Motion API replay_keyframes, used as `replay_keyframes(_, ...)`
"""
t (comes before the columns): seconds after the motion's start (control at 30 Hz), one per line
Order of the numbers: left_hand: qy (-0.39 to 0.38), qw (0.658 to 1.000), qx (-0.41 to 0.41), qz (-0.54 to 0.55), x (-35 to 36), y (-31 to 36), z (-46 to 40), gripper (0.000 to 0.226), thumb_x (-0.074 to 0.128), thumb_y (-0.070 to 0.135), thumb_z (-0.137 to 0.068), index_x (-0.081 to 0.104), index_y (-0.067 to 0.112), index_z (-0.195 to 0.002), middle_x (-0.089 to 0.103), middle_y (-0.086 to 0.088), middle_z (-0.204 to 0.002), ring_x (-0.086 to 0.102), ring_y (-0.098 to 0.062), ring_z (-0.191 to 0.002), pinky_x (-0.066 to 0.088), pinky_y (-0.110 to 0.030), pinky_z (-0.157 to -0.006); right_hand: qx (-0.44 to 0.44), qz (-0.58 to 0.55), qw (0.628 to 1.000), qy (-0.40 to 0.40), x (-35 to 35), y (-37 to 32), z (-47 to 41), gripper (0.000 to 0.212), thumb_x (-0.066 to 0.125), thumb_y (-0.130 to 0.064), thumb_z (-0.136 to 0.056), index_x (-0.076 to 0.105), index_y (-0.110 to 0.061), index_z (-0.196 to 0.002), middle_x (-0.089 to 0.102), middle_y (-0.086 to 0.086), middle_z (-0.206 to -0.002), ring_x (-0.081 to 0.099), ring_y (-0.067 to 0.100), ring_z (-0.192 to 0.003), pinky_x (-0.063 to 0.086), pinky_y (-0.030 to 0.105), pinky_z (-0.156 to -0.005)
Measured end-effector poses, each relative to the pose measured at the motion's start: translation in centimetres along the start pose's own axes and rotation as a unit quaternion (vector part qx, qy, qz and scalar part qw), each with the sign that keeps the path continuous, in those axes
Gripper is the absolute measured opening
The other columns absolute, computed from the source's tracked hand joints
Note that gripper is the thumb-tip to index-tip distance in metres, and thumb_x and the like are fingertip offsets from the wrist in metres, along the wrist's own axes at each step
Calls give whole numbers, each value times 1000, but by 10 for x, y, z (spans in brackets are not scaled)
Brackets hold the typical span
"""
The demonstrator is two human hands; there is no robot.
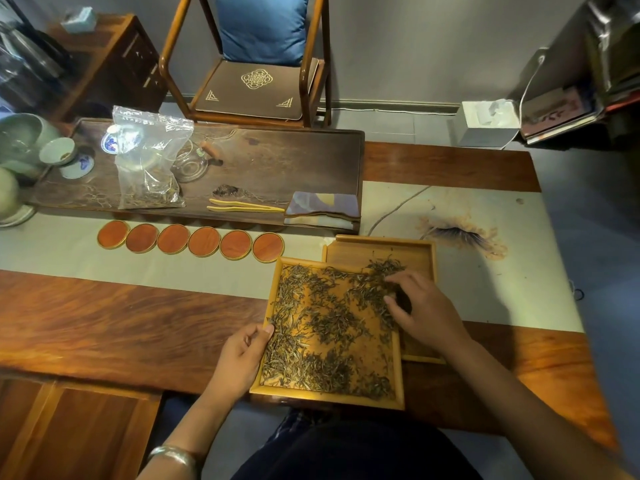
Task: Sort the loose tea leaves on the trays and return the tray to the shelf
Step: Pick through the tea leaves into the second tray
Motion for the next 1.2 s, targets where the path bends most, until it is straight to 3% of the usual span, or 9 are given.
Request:
replay_keyframes(0.17,-13,1000,3,11,3,0,-1,27,50,25,-96,71,10,-87,74,-9,-85,68,-18,-81,50,-24,-74,-39,29,999,-16,11,-22,8,37,62,-33,-88,59,-17,-122,56,1,-115,52,15,-107,45,22,-82)
replay_keyframes(0.4,-18,1000,4,21,7,8,1,26,49,17,-97,69,3,-88,74,-6,-80,68,-9,-76,48,-14,-68,-31,58,998,-19,27,-28,-2,28,58,-20,-91,63,-16,-119,57,3,-117,52,19,-110,51,31,-83)
replay_keyframes(0.5,-21,1000,14,-4,4,8,1,29,49,21,-97,66,0,-87,66,-21,-80,60,-18,-78,43,-29,-74,-7,67,997,-23,29,-15,-8,28,56,-14,-92,62,-14,-120,56,3,-117,51,18,-108,50,30,-82)
replay_keyframes(0.6,-22,1000,13,-8,1,7,4,31,49,23,-97,65,-1,-86,64,-28,-84,59,-20,-78,43,-32,-75,9,38,999,-31,28,-2,-14,27,54,-7,-92,62,-11,-117,56,5,-112,52,19,-105,50,31,-82)
replay_keyframes(0.77,-16,1000,-3,6,1,7,7,27,49,17,-97,66,-1,-84,70,-7,-75,64,-16,-74,49,-21,-68,54,18,998,-26,20,13,-21,24,49,-10,-95,61,-14,-115,56,3,-108,54,15,-89,48,27,-71)
replay_keyframes(0.87,-3,1000,10,-17,0,6,5,30,50,17,-97,63,-5,-82,61,-8,-72,56,-15,-72,42,-21,-66,56,35,998,9,12,9,-21,22,52,-16,-94,63,-15,-113,57,1,-102,54,15,-88,43,22,-66)
replay_keyframes(1.03,-2,999,24,-33,2,9,1,35,50,25,-96,58,-3,-77,49,-5,-70,46,-14,-70,35,-25,-65,-7,29,1000,9,17,-38,-26,25,55,-24,-93,62,-14,-114,56,3,-110,52,16,-101,47,22,-78)
replay_keyframes(1.1,-11,999,28,-23,5,10,-1,36,50,26,-96,59,-3,-77,51,-5,-70,48,-15,-70,36,-27,-66,-48,14,999,-21,28,-64,-28,28,53,-30,-94,60,-16,-117,55,2,-116,52,16,-106,48,23,-82)
replay_keyframes(1.2,-20,999,27,-7,9,13,-2,30,49,22,-97,65,4,-79,65,-2,-71,60,-11,-70,45,-18,-65,-105,11,993,-55,44,-93,-29,36,54,-35,-93,56,-19,-125,51,4,-130,46,21,-120,46,33,-94)
Point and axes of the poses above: each hand's wrist, its own z-axis away from the middle knuckle, its own x-axis out of the palm, y = z × x, the point moved 4 cm from there along -z, towards the middle knuckle
